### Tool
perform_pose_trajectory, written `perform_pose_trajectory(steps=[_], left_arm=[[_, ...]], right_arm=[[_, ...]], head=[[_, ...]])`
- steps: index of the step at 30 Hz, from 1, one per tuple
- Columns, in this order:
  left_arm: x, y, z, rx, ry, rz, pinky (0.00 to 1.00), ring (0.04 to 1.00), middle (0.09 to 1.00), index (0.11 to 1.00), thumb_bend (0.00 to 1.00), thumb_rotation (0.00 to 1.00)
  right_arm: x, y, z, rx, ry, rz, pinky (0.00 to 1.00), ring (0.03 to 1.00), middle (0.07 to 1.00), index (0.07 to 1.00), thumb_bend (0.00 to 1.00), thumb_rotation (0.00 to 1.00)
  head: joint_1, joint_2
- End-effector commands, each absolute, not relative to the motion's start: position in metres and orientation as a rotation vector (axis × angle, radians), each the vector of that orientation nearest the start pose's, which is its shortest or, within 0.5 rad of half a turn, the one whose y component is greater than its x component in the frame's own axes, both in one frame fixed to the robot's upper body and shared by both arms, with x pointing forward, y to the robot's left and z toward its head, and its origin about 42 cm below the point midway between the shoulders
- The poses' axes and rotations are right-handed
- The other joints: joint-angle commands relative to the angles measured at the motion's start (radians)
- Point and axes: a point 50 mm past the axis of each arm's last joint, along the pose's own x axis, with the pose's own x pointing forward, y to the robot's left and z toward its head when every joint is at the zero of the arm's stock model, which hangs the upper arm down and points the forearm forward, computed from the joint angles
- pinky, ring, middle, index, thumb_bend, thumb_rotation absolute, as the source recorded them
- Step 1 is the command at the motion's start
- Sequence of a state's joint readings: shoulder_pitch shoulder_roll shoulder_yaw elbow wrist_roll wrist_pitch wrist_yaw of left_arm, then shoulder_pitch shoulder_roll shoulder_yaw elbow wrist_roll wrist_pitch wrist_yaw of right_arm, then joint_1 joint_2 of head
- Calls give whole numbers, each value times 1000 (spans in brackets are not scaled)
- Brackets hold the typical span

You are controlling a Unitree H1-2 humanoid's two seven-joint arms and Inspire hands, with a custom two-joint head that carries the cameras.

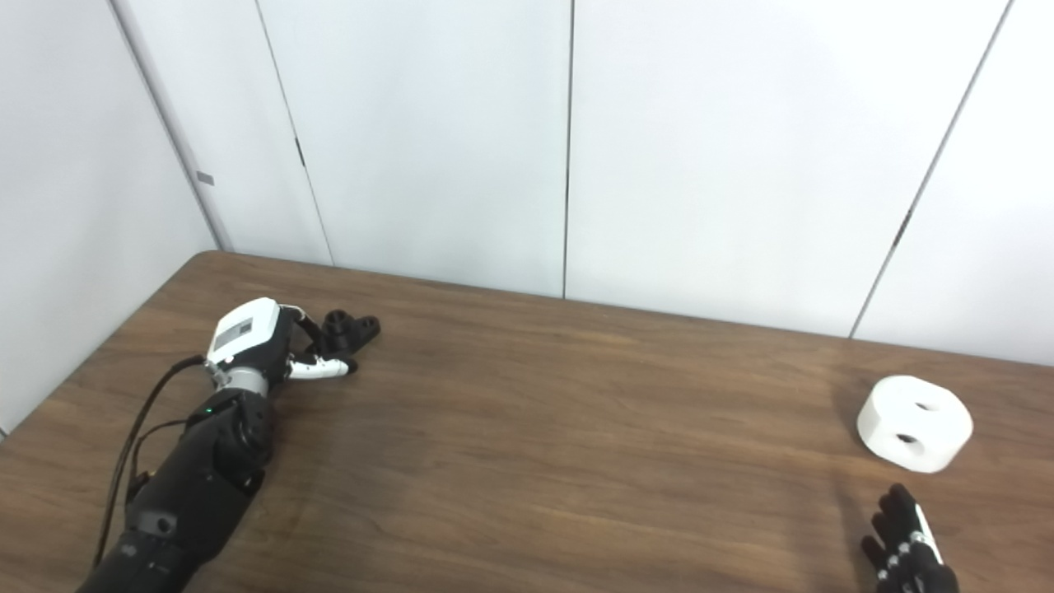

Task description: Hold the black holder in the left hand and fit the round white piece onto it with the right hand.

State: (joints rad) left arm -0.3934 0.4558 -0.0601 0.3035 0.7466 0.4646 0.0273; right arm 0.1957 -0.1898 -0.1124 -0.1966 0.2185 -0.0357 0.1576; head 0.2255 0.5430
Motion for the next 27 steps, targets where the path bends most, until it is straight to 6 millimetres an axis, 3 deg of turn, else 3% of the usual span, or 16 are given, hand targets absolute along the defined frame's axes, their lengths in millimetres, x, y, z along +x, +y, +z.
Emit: perform_pose_trajectory(steps=[1, 5, 6, 7, 9, 14, 27], left_arm=[[413, 381, 193, 1201, 244, 389, 963, 943, 863, 607, 841, 277], [414, 381, 191, 1160, 219, 392, 944, 917, 830, 572, 820, 197], [414, 381, 190, 1149, 212, 393, 934, 912, 820, 532, 675, 136], [414, 382, 188, 1133, 209, 396, 929, 908, 815, 511, 601, 105], [414, 382, 187, 1110, 205, 402, 887, 886, 778, 491, 540, 73], [411, 383, 181, 1103, 213, 416, 747, 874, 754, 484, 520, 55], [409, 384, 174, 1142, 211, 391, 812, 858, 750, 488, 518, 51]], right_arm=[[211, -300, 115, -11, -38, 35, 1000, 1000, 998, 979, 664, 1000], [211, -301, 114, -15, -35, 35, 1000, 1000, 999, 981, 675, 1000], [211, -301, 114, -17, -34, 34, 1000, 1000, 998, 980, 679, 1000], [211, -301, 114, -19, -34, 34, 1000, 1000, 998, 980, 681, 1000], [211, -300, 114, -23, -36, 33, 1000, 1000, 997, 978, 680, 1000], [211, -300, 115, -10, -44, 33, 1000, 1000, 994, 979, 676, 1000], [211, -299, 116, -2, -50, 34, 1000, 1000, 993, 980, 681, 1000]], head=[[0, 0], [-1, 1], [-1, 1], [-6, 2], [-10, 3], [-11, 3], [-17, 6]])
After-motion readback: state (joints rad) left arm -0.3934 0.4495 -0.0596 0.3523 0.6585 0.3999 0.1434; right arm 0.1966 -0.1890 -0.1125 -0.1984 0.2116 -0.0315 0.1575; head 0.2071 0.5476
